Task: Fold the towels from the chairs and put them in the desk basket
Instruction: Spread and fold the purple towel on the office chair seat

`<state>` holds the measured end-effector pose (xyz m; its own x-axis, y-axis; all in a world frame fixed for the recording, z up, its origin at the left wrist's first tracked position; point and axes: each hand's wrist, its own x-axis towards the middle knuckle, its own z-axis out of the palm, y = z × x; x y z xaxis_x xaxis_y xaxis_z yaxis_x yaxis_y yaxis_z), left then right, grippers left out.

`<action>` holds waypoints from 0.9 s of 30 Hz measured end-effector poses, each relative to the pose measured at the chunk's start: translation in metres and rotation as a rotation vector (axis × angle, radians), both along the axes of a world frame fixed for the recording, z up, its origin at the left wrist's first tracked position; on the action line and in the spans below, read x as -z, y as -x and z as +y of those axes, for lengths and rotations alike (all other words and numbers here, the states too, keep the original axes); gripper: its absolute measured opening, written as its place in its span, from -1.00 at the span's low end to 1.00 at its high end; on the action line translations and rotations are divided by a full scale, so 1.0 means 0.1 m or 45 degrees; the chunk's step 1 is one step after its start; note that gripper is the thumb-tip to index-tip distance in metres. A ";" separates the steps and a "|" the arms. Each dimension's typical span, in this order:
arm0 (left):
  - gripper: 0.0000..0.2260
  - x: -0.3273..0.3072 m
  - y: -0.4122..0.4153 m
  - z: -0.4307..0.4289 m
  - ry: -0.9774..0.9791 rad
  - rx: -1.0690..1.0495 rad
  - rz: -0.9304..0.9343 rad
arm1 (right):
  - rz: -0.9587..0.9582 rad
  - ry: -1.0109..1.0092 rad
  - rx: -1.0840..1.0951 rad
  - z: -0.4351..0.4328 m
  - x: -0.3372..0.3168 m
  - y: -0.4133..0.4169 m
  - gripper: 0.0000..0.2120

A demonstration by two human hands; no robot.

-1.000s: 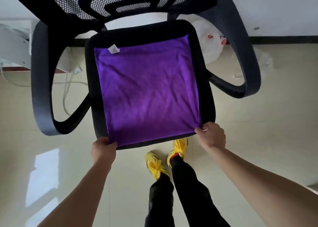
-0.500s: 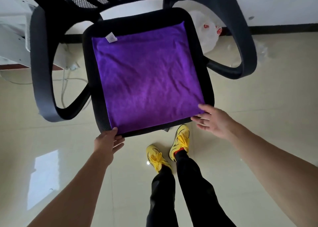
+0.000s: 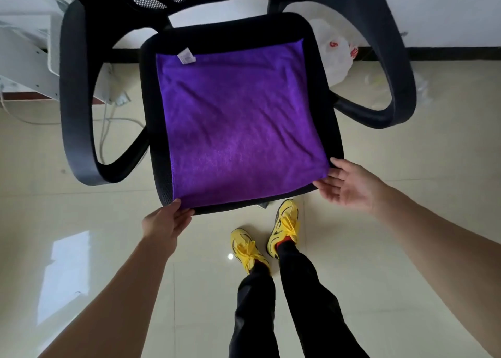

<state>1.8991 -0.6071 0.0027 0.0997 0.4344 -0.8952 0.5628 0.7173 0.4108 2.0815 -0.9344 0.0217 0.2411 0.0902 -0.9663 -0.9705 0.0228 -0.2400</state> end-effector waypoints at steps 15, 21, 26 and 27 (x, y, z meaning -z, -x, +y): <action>-0.92 0.01 -0.06 0.02 -0.075 0.047 0.143 | 0.053 0.446 0.006 -0.02 0.26 -0.07 -0.87; -0.92 0.06 -0.06 -0.02 -0.099 0.030 0.161 | -0.334 0.491 -0.267 0.15 0.17 0.03 -0.66; -0.90 0.10 -0.05 0.00 -0.225 0.080 0.264 | -0.485 0.729 -0.360 0.06 0.28 0.20 -0.73; -0.92 0.09 -0.04 -0.01 -0.247 0.109 0.293 | -0.455 0.766 -0.382 0.02 0.29 0.22 -0.74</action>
<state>1.9036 -0.6079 -0.0062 -0.0521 0.5983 -0.7996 0.7118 0.5838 0.3905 2.0593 -0.9323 -0.0069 0.5967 -0.3165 -0.7374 -0.7754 -0.4641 -0.4282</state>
